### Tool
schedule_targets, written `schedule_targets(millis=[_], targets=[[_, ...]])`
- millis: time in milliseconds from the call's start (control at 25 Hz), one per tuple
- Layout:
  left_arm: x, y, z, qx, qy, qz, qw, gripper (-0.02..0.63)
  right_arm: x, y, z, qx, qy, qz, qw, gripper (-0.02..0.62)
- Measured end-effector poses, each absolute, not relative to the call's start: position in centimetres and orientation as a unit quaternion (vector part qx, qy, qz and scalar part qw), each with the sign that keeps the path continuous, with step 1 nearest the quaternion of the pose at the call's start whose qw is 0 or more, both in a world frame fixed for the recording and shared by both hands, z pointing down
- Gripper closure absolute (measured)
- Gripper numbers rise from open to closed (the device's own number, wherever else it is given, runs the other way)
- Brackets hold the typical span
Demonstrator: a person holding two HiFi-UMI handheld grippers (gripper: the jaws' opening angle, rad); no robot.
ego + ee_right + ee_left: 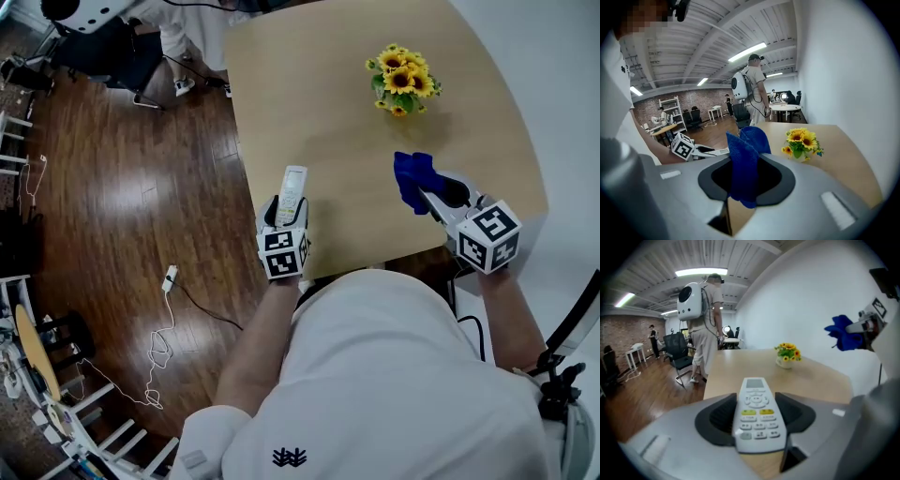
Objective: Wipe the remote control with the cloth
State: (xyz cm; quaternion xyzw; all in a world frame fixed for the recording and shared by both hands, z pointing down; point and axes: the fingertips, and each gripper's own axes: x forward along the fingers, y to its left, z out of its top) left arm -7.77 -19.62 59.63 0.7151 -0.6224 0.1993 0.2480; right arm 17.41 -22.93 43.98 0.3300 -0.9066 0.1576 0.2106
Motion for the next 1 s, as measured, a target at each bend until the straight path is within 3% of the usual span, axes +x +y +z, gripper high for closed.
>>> schedule_targets(millis=[520, 1000], targets=[[-7.5, -19.7, 67.4, 0.617, -0.678, 0.247, 0.315, 0.331, 23.8, -21.1, 45.7, 0.317, -0.901, 0.17, 0.242, 0.512], [-7.7, -18.3, 70.5, 0.578, -0.669, 0.282, 0.372, 0.328, 24.5, -20.7, 46.4, 0.293, -0.909, 0.185, 0.233, 0.512]])
